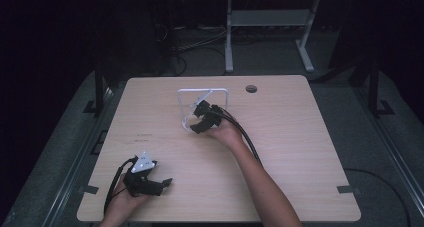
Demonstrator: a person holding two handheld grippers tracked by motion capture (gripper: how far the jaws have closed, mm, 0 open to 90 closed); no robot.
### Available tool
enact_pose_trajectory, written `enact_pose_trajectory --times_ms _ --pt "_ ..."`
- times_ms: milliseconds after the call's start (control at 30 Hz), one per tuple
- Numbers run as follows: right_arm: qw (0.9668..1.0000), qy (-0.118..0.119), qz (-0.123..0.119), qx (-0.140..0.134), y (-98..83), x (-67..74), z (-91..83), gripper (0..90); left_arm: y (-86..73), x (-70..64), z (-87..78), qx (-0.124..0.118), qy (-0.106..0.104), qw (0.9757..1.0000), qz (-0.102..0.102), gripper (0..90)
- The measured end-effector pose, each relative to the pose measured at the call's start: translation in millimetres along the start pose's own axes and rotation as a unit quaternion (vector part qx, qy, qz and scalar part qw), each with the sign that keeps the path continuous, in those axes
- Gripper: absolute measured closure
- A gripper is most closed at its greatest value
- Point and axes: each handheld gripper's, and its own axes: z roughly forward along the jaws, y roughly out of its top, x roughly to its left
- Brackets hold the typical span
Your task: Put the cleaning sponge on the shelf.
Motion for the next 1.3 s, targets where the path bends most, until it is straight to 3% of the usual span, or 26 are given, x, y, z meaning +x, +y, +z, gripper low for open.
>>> enact_pose_trajectory --times_ms 533,767,1300 --pt "0.9998 -0.008 0.001 0.016 -0.2 -1.2 14.3 31.5 0.1 -0.2 -0.1 0.001 -0.002 1.0000 0.003 12.5" --pt "0.9998 -0.013 0.002 0.018 -0.2 -1.8 14.2 26.8 0.1 -0.2 -0.1 0.001 -0.002 1.0000 0.003 12.5" --pt "0.9998 -0.020 0.000 -0.010 4.0 3.0 -27.7 26.9 0.1 -0.1 -0.2 0.002 -0.002 1.0000 0.003 12.5"
